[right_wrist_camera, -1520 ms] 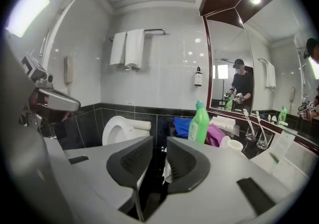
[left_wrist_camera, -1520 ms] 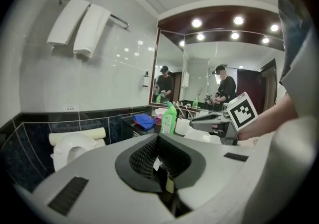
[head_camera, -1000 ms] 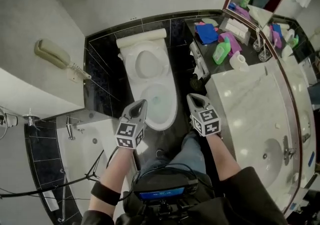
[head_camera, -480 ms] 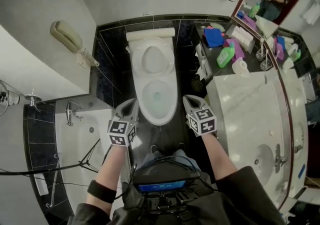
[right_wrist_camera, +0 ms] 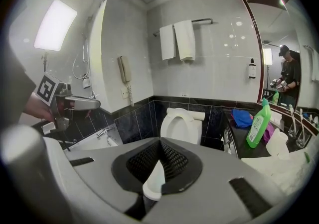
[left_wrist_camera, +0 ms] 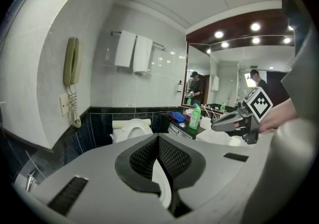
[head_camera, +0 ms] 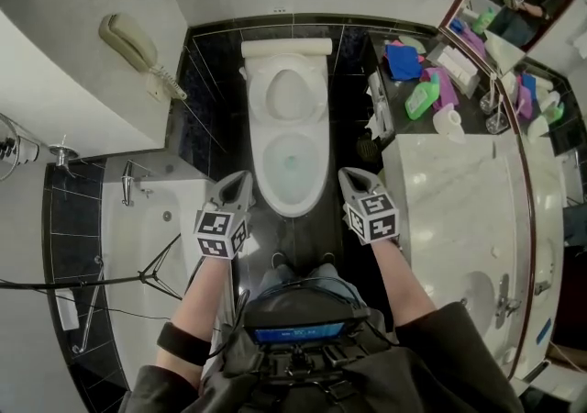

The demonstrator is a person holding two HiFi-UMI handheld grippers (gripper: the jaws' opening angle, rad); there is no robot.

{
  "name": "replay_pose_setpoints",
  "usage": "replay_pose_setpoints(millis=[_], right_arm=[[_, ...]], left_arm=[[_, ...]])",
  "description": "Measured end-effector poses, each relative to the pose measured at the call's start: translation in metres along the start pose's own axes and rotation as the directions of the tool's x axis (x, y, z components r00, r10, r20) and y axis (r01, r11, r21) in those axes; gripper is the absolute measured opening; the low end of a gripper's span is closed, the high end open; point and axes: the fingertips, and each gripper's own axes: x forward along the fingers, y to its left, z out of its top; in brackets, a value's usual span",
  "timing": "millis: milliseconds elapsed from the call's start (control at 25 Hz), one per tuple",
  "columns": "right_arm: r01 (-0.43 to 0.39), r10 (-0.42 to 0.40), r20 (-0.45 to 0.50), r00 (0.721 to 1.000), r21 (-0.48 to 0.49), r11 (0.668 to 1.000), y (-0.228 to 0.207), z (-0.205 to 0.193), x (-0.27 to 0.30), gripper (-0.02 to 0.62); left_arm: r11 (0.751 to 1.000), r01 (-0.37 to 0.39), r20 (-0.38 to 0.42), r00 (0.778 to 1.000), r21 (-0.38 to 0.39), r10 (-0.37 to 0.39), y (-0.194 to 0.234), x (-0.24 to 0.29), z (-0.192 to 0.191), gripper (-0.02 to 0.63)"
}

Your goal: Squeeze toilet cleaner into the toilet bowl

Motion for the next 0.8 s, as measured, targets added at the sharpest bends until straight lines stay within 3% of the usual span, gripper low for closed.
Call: replay_pose_setpoints(millis=[800], right_arm=[[-0.031, 0.03, -0.032, 0.999, -0.034, 0.999, -0.012, -0.008, 0.004, 0.011]], left_arm=[[0.999, -0.039, -0.005, 0.999, -0.006, 0.039, -0.003, -0.006, -0.001, 0.002]])
